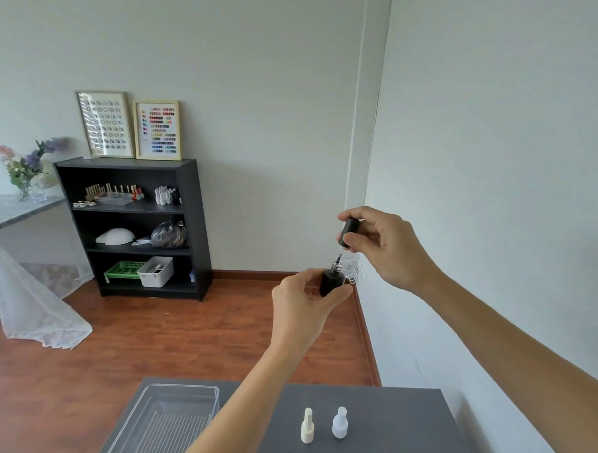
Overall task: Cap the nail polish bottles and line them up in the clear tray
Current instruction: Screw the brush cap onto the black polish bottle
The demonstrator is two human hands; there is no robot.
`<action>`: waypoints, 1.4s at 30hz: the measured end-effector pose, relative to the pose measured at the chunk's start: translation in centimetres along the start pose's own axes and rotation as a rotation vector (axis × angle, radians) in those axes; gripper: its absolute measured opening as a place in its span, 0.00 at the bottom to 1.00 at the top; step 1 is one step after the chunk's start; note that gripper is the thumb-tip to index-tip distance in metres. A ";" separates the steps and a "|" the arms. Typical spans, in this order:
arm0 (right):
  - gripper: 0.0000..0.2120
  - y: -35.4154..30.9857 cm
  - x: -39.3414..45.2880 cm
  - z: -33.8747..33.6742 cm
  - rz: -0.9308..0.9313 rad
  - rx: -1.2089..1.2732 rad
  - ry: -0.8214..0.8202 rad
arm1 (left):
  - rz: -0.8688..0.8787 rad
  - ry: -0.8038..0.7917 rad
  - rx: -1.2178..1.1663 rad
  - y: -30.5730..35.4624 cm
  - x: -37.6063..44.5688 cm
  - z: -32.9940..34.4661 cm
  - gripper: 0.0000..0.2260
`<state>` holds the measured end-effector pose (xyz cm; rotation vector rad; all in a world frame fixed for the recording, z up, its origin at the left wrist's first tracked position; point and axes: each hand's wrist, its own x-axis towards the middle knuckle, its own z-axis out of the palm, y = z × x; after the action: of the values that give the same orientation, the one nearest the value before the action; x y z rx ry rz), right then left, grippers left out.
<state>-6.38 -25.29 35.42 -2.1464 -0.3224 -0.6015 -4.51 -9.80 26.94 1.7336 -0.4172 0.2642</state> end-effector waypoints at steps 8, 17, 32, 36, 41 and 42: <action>0.14 0.4 -0.5 0.3 0.028 -0.061 -0.133 | -0.001 -0.022 -0.014 0.7 -0.1 -0.1 0.06; 0.18 0.8 -0.5 0.5 0.118 -0.271 -0.092 | -0.007 -0.019 0.009 0.8 -0.2 0.2 0.06; 0.20 0.9 -0.4 -0.3 0.093 -0.261 -0.084 | -0.038 -0.046 0.012 0.6 -0.9 0.7 0.09; 0.18 1.2 -0.6 -0.3 0.078 -0.332 -0.101 | -0.050 -0.048 0.013 0.6 -1.0 0.6 0.08; 0.13 0.9 -1.0 -1.4 0.112 0.084 -0.322 | -0.049 -0.041 -0.011 0.7 -0.8 0.3 0.07; 0.12 1.0 -0.9 -1.4 0.109 0.094 -0.314 | -0.048 -0.041 -0.007 0.7 -0.8 0.3 0.07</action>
<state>-7.16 -27.03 35.05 -2.1492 -0.3920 -0.1817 -5.55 -10.11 27.17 1.7424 -0.4050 0.1933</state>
